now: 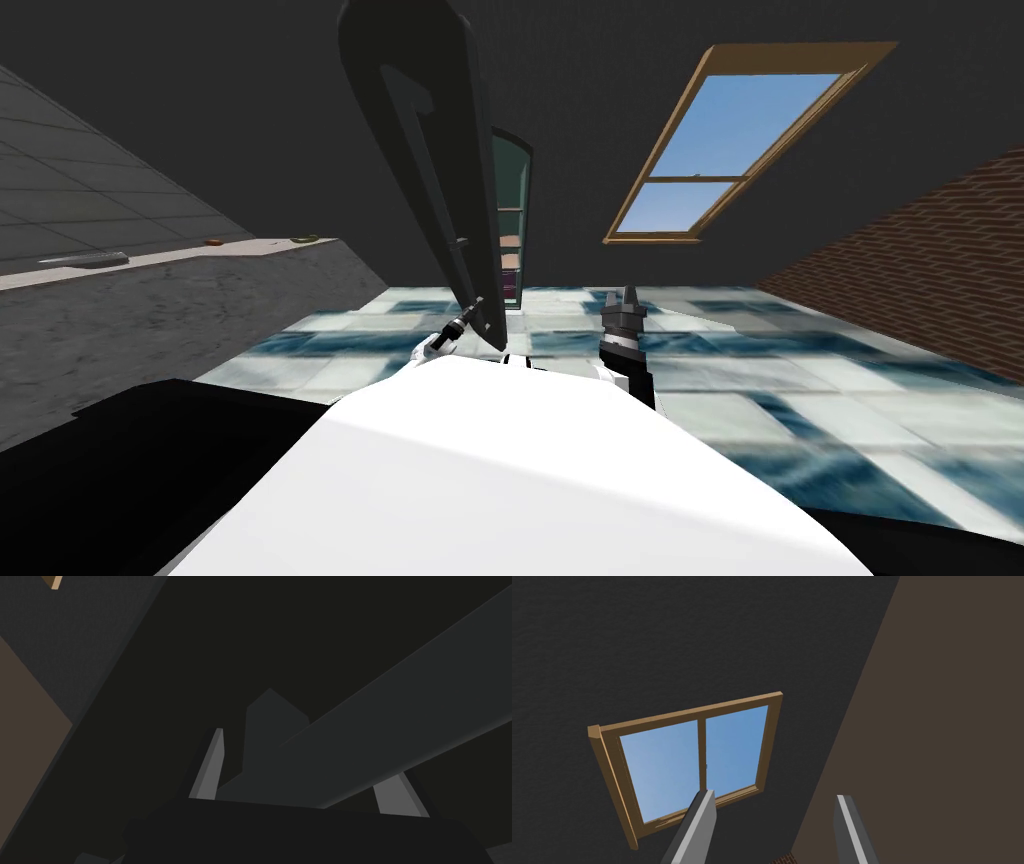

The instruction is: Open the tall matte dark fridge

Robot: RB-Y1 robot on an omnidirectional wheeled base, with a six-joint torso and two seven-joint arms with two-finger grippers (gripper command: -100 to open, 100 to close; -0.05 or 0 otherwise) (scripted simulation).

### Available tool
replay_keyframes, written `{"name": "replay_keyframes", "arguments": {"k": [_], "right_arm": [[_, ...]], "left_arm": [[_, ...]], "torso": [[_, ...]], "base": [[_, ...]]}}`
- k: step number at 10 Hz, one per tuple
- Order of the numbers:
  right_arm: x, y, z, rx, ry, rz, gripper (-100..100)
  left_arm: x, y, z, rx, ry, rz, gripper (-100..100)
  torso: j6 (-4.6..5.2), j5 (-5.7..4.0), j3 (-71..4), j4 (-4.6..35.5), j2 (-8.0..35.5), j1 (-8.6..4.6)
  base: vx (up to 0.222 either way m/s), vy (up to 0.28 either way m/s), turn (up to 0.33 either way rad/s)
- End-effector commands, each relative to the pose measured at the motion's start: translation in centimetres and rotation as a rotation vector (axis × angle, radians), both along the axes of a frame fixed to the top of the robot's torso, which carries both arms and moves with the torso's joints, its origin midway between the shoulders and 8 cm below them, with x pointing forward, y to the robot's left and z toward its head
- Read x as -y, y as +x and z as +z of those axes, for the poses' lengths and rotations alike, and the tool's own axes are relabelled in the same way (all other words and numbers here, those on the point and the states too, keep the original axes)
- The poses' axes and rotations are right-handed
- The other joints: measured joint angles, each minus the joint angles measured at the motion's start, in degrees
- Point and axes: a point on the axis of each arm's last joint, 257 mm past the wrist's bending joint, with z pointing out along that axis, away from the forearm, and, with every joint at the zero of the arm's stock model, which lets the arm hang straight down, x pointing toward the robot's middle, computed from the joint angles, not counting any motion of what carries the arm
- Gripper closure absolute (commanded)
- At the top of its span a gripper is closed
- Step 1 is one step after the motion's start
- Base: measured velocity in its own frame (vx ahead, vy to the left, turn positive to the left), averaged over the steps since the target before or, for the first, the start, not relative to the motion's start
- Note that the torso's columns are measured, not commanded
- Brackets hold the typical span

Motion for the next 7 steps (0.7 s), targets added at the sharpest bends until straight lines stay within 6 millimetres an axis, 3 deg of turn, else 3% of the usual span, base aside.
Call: {"name": "replay_keyframes", "arguments": {"k": [1,2,3,4,5,7], "right_arm": [[0.0,0.0,0.0,0.0,0.0,0.0,0],[0.0,0.0,0.0,0.0,0.0,0.0,0],[0.0,0.0,0.0,-0.001,0.0,0.0,0],[0.0,0.0,0.0,-0.001,0.0,-0.001,0],[0.0,0.0,0.0,-0.001,0.0,0.0,0],[0.0,0.0,0.0,-0.001,0.0,0.0,0]], "left_arm": [[-2.8,1.4,0.5,0.005,-0.006,0.031,100],[-1.8,0.9,0.2,0.005,0.0,0.019,100],[1.3,1.2,-0.7,-0.011,-0.027,-0.019,100],[1.8,1.1,-0.9,-0.009,-0.005,-0.031,100],[5.2,1.2,-1.5,-0.026,-0.05,-0.068,100],[6.0,1.1,-1.8,-0.022,-0.013,-0.089,100]], "torso": [[-0.13,-0.03,-0.01,-0.01,-0.03,-0.05],[-0.02,0.01,0.1,0.02,0.16,0.0],[-0.06,-0.07,0.03,0.01,0.06,-0.35],[-0.01,0.08,0.03,-0.15,0.1,-0.07],[0.01,0.16,0.05,-0.17,0.04,0.2],[-0.12,0.3,-0.12,-0.31,-0.33,0.45]], "base": [[-0.245,0.107,-0.274],[-0.128,0.061,-0.077],[-0.063,0.199,0.208],[-0.065,0.274,0.032],[-0.058,0.302,0.091],[-0.052,0.205,0.038]]}}
